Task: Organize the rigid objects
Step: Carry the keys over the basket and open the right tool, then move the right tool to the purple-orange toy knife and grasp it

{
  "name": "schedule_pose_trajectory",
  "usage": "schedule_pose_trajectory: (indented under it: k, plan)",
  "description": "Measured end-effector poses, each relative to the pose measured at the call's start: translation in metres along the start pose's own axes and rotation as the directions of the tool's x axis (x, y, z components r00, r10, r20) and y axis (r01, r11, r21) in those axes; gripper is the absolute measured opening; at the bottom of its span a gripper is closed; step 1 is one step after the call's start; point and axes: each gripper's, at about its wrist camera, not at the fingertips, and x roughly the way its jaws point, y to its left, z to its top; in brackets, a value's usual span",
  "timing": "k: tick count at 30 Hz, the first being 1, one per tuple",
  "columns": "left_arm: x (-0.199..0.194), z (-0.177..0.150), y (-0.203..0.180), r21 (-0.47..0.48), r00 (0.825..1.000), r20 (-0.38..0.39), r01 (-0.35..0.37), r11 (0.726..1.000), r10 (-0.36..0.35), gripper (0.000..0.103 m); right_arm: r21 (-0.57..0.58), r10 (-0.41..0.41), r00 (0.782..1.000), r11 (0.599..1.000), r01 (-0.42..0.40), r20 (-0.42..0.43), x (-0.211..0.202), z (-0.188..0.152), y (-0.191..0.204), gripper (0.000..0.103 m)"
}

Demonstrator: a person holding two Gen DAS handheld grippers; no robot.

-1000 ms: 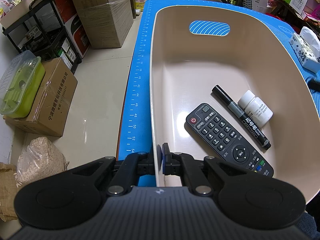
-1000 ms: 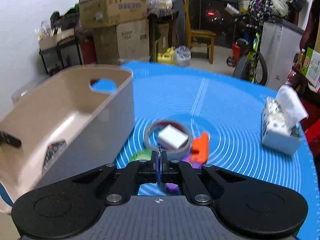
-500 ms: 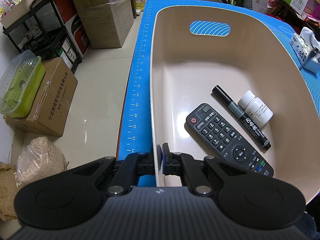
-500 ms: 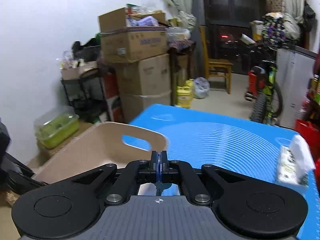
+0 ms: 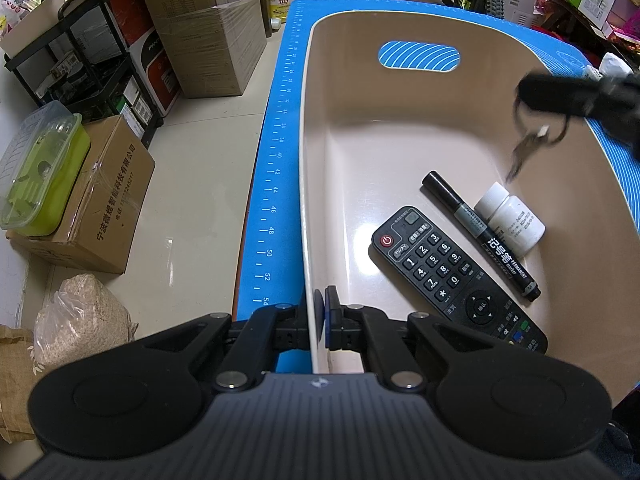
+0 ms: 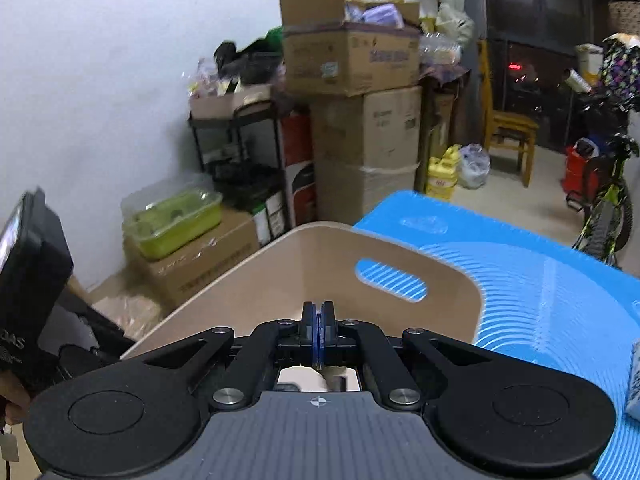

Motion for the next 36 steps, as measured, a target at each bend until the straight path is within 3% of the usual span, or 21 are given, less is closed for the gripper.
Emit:
schedule_pose_trajectory:
  k: [4, 8, 13, 14, 15, 18, 22, 29, 31, 36]
  plan:
    - [0.000, 0.000, 0.000, 0.002, 1.000, 0.000, -0.001, 1.000, 0.001, 0.006, -0.003, 0.023, 0.996, 1.000, -0.023, -0.089, 0.020, -0.010, 0.006, 0.013]
    - [0.000, 0.000, 0.000, 0.002, 1.000, 0.000, 0.000, 1.000, 0.000, 0.006, -0.020, 0.037, 0.978, 0.999, -0.042, -0.204, 0.038, -0.027, 0.009, 0.013]
    - [0.000, 0.000, 0.000, 0.002, 1.000, 0.000, -0.002, 1.000, 0.002, 0.006, -0.061, 0.048, 0.961, 0.996, -0.067, -0.272, 0.046, -0.040, 0.012, 0.016]
    - [0.000, 0.000, 0.000, 0.003, 1.000, 0.000, -0.003, 1.000, 0.003, 0.006, -0.060, 0.048, 0.961, 0.996, -0.066, -0.271, 0.045, -0.041, 0.012, 0.018]
    - [0.000, 0.000, 0.000, 0.002, 1.000, 0.000, -0.001, 1.000, 0.001, 0.006, -0.060, 0.046, 0.963, 0.996, -0.064, -0.264, 0.043, -0.041, 0.011, 0.034]
    - [0.000, 0.000, 0.000, 0.001, 1.000, -0.001, 0.000, 1.000, 0.000, 0.006, -0.048, 0.041, 0.969, 0.997, -0.054, -0.242, 0.034, -0.038, 0.007, 0.061]
    - [0.001, 0.000, 0.000, 0.002, 1.000, 0.000, -0.001, 1.000, 0.001, 0.006, -0.055, 0.021, 0.979, 0.998, -0.032, -0.202, 0.017, -0.035, -0.003, 0.064]
    - [0.001, 0.000, -0.001, 0.003, 1.000, -0.002, -0.001, 1.000, 0.001, 0.006, 0.033, -0.008, 0.994, 0.999, 0.012, -0.108, -0.014, -0.026, -0.044, 0.081]
    - [0.001, 0.000, -0.001, 0.002, 1.000, -0.001, 0.000, 1.000, 0.000, 0.006, 0.054, -0.052, 0.994, 0.997, 0.058, -0.100, -0.020, -0.027, -0.056, 0.089]
    - [0.001, 0.000, -0.001, 0.003, 1.000, -0.001, 0.000, 1.000, 0.000, 0.006, 0.135, -0.112, 0.990, 0.983, 0.123, -0.085, -0.038, -0.033, -0.098, 0.089]
